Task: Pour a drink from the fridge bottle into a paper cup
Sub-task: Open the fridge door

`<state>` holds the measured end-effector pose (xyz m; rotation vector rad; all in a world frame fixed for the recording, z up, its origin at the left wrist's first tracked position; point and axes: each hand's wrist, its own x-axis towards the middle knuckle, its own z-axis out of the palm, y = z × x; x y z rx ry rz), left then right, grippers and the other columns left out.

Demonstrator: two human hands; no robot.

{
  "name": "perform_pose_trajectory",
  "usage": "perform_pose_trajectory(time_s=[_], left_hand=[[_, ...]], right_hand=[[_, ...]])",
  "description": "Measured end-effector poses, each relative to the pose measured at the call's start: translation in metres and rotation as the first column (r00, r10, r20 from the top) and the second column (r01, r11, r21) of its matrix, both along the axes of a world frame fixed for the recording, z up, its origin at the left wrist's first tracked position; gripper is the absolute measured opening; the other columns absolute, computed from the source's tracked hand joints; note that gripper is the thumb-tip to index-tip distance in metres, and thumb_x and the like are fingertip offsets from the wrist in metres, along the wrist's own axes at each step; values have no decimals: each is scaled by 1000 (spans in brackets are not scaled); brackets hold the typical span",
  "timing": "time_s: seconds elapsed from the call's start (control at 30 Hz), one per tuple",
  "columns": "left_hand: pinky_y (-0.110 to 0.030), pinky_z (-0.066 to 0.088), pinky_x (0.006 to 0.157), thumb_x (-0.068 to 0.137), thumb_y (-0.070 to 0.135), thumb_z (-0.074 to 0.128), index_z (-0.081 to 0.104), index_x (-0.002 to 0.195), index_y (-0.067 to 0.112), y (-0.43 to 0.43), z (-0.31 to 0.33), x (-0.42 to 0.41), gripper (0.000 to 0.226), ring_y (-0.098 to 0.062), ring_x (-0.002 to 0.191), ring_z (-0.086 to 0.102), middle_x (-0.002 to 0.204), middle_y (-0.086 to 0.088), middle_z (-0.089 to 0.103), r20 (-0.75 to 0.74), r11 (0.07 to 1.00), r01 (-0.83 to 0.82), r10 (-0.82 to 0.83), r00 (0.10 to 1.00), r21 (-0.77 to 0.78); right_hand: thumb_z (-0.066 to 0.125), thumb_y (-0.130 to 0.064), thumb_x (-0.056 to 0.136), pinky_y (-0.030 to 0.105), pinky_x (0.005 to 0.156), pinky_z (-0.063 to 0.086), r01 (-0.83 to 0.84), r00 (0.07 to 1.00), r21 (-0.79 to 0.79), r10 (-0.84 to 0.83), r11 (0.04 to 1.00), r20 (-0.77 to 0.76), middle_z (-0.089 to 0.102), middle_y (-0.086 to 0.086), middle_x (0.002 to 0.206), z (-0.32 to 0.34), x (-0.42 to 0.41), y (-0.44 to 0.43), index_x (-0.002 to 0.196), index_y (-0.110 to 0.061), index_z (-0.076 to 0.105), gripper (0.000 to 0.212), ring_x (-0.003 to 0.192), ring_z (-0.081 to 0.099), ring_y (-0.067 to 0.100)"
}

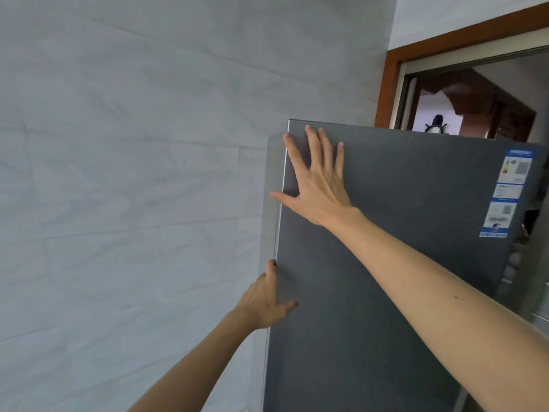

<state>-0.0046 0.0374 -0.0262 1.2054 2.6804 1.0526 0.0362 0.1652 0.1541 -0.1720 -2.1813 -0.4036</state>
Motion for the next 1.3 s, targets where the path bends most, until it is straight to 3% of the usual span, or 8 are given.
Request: perform_pose_trajectory(time_s=[0.17,0.3,0.6,0.8,0.97,1.3], left_hand=[[-42,53,71,86,44,68,24,117,18,6,-4,-4,59,-32,84,62,101,-12,60,-52,998,-68,67,996,-14],[-36,40,62,91,39,66,25,110,16,11,-8,-5,51,-30,75,53,94,-9,57,-124,992,-126,127,984,19],[-34,27,55,92,25,65,24,101,19,15,-14,-10,43,-27,66,44,77,-1,49,-141,984,-120,139,980,131],[-36,27,58,92,25,65,24,102,19,16,-14,-7,43,-27,63,42,69,2,47,-160,978,-152,174,972,145],[-33,28,52,91,23,66,27,104,17,14,-11,-6,41,-17,52,37,61,4,45,-149,977,-155,176,973,145],[-34,35,62,91,25,68,26,102,22,-1,-13,21,43,-24,63,46,66,9,49,-139,980,-96,121,983,173]], right_hand=[[65,-72,71,72,113,3,44,999,11,-44,999,0,-13,21,163,-9,-11,0,158,-25,-3,121,150,-14,41],[64,-74,69,72,113,4,78,997,7,-78,997,-26,-12,22,163,-14,-16,-1,158,-24,-4,123,150,-12,42],[61,-62,71,72,113,1,85,995,14,-84,996,-61,-8,24,163,-16,-19,-4,158,-22,-2,115,149,-9,45],[62,-53,70,72,112,2,75,995,-2,-75,997,-59,-8,24,163,-15,-18,-8,158,-21,-2,114,149,-9,45],[63,-48,69,73,111,4,67,996,-23,-68,998,-57,-8,23,163,-15,-16,-11,158,-19,-1,114,149,-10,43],[60,-46,68,72,112,4,37,994,-11,-38,999,-100,-7,24,163,-18,9,-21,159,-18,0,112,149,-9,44]])
